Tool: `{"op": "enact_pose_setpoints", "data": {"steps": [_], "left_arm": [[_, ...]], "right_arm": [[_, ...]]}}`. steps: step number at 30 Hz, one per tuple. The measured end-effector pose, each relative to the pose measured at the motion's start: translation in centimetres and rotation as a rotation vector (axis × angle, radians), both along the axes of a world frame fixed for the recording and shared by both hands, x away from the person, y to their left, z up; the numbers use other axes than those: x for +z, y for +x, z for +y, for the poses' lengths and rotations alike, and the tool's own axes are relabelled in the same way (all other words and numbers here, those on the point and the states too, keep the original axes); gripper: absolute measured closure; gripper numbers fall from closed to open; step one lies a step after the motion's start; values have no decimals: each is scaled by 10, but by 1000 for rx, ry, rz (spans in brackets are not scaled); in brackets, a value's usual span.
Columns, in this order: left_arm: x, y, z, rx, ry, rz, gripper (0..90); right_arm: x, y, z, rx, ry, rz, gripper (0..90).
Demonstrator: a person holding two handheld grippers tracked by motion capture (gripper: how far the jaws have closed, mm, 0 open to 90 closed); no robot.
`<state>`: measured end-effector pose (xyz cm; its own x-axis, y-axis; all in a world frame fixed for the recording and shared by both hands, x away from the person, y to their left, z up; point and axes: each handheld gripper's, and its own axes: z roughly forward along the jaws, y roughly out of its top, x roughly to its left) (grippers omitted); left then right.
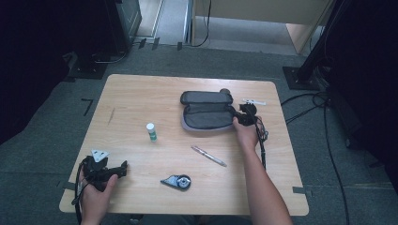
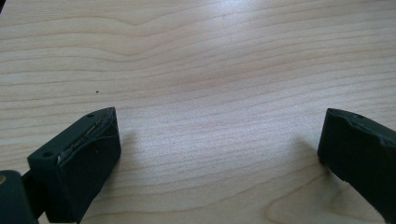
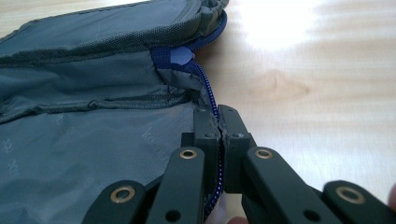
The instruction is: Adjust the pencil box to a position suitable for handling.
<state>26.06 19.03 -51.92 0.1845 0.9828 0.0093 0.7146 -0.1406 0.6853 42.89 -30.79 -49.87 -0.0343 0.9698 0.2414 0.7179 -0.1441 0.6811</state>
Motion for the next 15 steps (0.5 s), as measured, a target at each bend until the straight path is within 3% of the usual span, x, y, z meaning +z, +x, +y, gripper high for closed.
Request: {"op": "enact_pose_setpoints", "data": {"steps": [7,11,15], "left_arm": [[0,-1,0,-3,1,-1,0],[0,-1,0,-4,1,-1,0],[0,-1,0,-5,1,-1,0]], "right_arm": [[6,-28,8,23,6,-4,852],[8,-39,14,39,25,-1,839],[9,-44,18,44,11,-7,845]]}}
